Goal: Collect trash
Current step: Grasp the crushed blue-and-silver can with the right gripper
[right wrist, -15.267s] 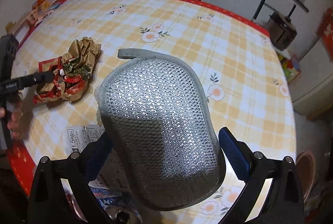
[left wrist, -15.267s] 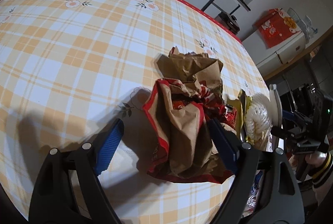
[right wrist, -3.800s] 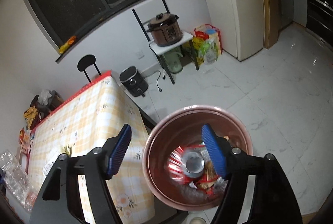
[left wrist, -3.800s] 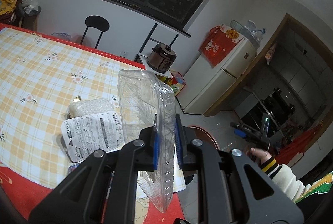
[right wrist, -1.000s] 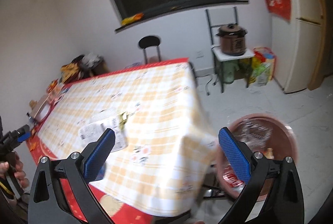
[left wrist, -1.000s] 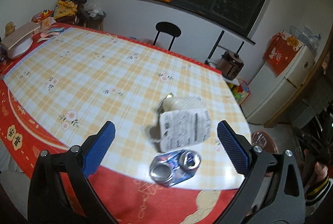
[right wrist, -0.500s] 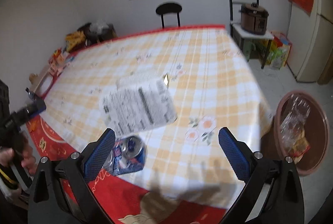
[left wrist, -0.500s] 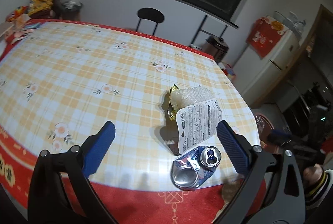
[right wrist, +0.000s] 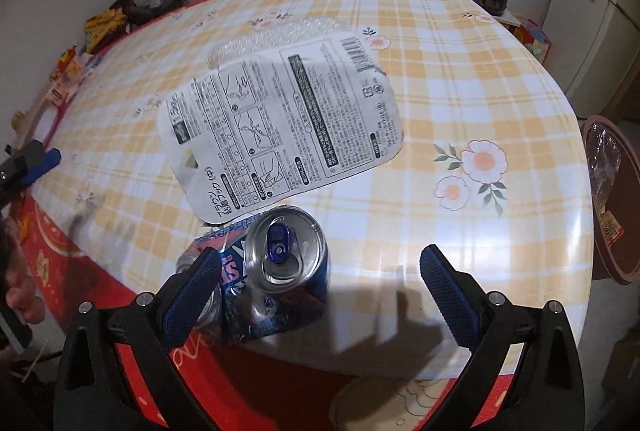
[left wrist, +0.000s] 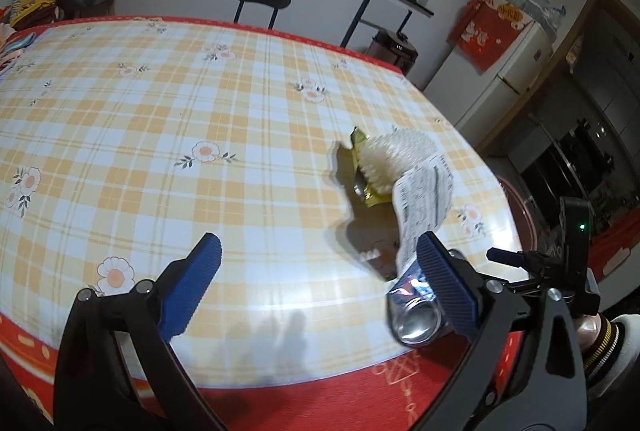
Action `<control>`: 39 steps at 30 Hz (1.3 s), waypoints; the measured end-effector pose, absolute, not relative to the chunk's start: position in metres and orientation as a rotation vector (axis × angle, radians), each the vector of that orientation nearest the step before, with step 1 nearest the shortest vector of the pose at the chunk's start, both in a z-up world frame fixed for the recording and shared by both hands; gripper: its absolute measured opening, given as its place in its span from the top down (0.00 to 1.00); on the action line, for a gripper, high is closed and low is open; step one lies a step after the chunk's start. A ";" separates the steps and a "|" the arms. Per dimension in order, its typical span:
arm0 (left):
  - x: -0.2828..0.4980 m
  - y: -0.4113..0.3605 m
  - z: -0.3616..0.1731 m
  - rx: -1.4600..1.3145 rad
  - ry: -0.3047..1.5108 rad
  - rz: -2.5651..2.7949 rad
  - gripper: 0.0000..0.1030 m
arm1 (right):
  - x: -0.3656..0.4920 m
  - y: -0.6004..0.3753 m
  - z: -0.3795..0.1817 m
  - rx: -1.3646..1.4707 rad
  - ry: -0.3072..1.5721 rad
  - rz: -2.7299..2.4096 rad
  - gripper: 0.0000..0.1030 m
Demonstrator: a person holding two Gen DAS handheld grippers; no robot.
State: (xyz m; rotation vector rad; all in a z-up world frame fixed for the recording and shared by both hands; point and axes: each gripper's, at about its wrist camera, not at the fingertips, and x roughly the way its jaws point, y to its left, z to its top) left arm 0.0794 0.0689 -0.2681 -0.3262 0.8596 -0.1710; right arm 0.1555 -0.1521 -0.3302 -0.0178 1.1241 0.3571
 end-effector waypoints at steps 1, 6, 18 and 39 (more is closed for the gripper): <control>0.081 0.071 -0.270 -0.323 0.866 -0.178 0.07 | 0.155 -0.150 -0.331 -0.014 1.122 0.358 0.05; 0.086 0.073 -0.277 -0.310 0.897 -0.222 0.07 | 0.158 -0.137 -0.340 -0.034 1.143 0.345 0.19; 0.100 0.064 -0.282 -0.297 0.924 -0.293 0.08 | 0.159 -0.127 -0.353 -0.067 1.199 0.333 0.38; 0.164 -0.010 -0.304 -0.334 0.995 -0.479 0.34 | 0.138 -0.192 -0.312 0.064 1.107 0.253 0.50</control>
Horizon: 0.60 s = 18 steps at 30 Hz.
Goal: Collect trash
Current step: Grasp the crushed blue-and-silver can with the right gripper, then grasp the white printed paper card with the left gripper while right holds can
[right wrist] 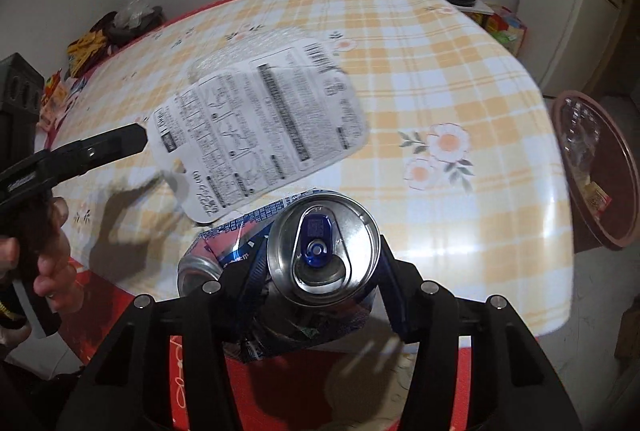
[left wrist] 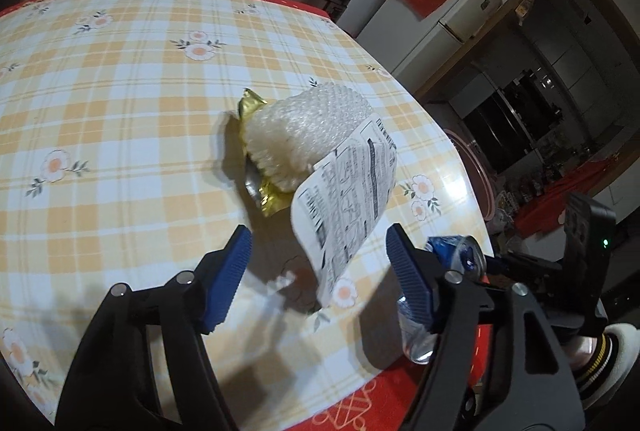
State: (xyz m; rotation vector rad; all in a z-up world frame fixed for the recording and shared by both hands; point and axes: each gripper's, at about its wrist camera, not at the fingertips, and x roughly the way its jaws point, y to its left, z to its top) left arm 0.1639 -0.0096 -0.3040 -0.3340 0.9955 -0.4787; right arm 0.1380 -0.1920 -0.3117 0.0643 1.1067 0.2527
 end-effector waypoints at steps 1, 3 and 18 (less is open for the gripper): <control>0.168 -0.012 -0.307 -0.339 1.002 -0.482 0.35 | 0.136 -0.198 -0.311 0.074 1.106 0.242 0.50; 0.176 -0.019 -0.314 -0.351 1.017 -0.485 0.35 | 0.132 -0.211 -0.311 0.094 1.105 0.216 0.50; 0.184 -0.038 -0.325 -0.340 1.018 -0.513 0.89 | 0.118 -0.253 -0.308 0.145 1.090 0.155 0.50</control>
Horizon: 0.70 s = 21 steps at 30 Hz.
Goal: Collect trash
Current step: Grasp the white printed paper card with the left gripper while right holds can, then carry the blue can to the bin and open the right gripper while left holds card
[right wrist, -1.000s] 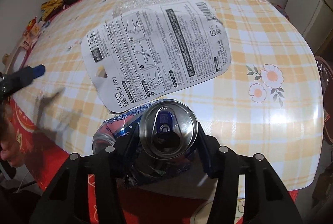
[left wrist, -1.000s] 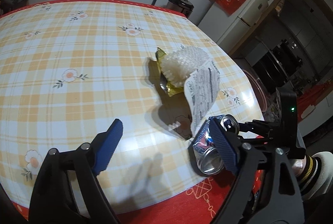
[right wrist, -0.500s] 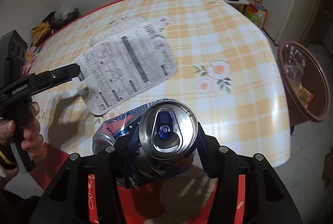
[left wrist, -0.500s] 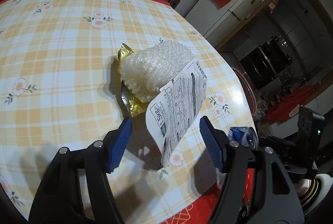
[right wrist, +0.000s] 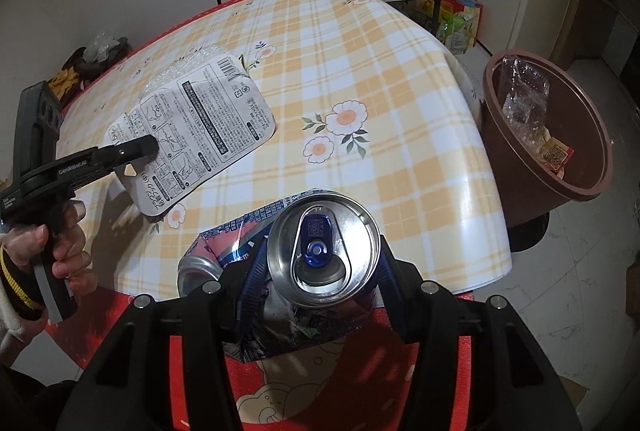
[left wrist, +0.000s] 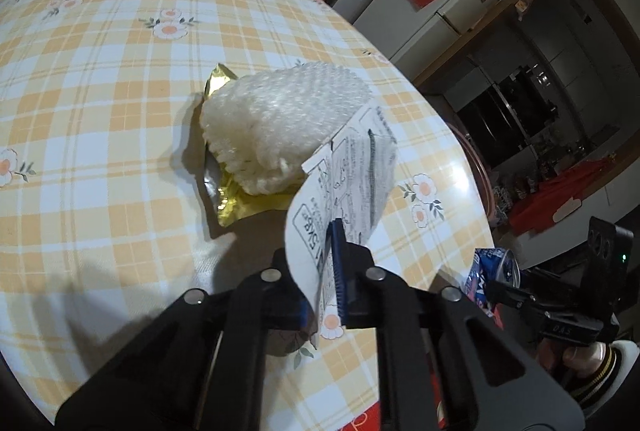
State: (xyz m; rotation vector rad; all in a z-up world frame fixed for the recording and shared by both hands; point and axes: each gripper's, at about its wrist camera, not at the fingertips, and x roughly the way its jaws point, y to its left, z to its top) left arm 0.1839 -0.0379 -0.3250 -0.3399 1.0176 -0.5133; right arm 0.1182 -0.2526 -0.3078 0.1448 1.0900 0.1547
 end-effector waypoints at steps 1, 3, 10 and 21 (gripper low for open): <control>0.180 -0.036 -0.321 -0.336 1.009 -0.517 0.90 | 0.119 -0.254 -0.307 0.145 1.086 0.155 0.50; 0.173 -0.033 -0.314 -0.333 0.992 -0.522 0.90 | 0.120 -0.254 -0.303 0.146 1.074 0.157 0.50; 0.149 -0.016 -0.277 -0.357 0.900 -0.538 0.91 | 0.119 -0.252 -0.283 0.145 1.022 0.165 0.50; 0.121 0.009 -0.211 -0.379 0.729 -0.525 0.91 | 0.107 -0.264 -0.238 0.139 0.920 0.138 0.50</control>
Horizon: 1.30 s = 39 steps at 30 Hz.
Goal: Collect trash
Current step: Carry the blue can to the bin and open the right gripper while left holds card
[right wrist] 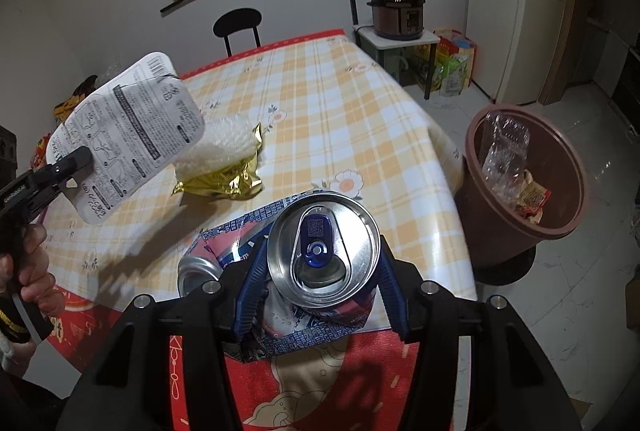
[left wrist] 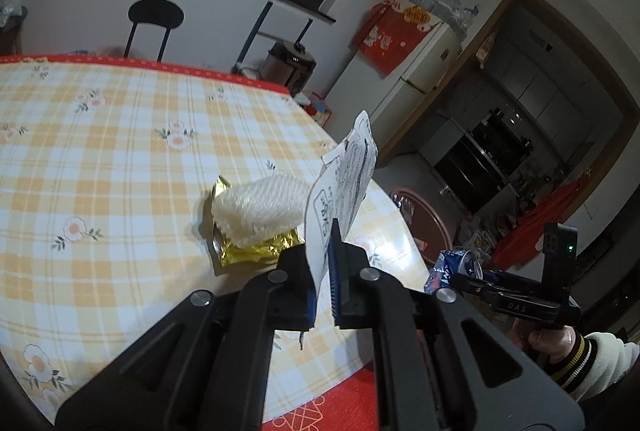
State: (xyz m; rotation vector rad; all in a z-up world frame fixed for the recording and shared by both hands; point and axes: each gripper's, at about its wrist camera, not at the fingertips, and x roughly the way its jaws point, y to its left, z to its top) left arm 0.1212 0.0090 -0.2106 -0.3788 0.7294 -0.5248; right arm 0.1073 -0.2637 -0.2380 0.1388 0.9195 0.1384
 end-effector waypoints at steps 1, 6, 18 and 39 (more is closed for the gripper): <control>0.120 0.010 -0.207 -0.377 0.720 -0.522 0.91 | 0.106 -0.267 -0.233 0.138 0.908 0.133 0.50; 0.114 0.008 -0.191 -0.374 0.684 -0.511 0.91 | 0.100 -0.287 -0.219 0.144 0.866 0.107 0.50; 0.104 -0.042 -0.156 -0.383 0.613 -0.447 0.91 | 0.103 -0.411 -0.198 0.201 0.780 0.010 0.50; 0.106 -0.153 -0.122 -0.338 0.579 -0.298 0.91 | 0.190 -0.584 -0.227 0.309 0.769 -0.026 0.50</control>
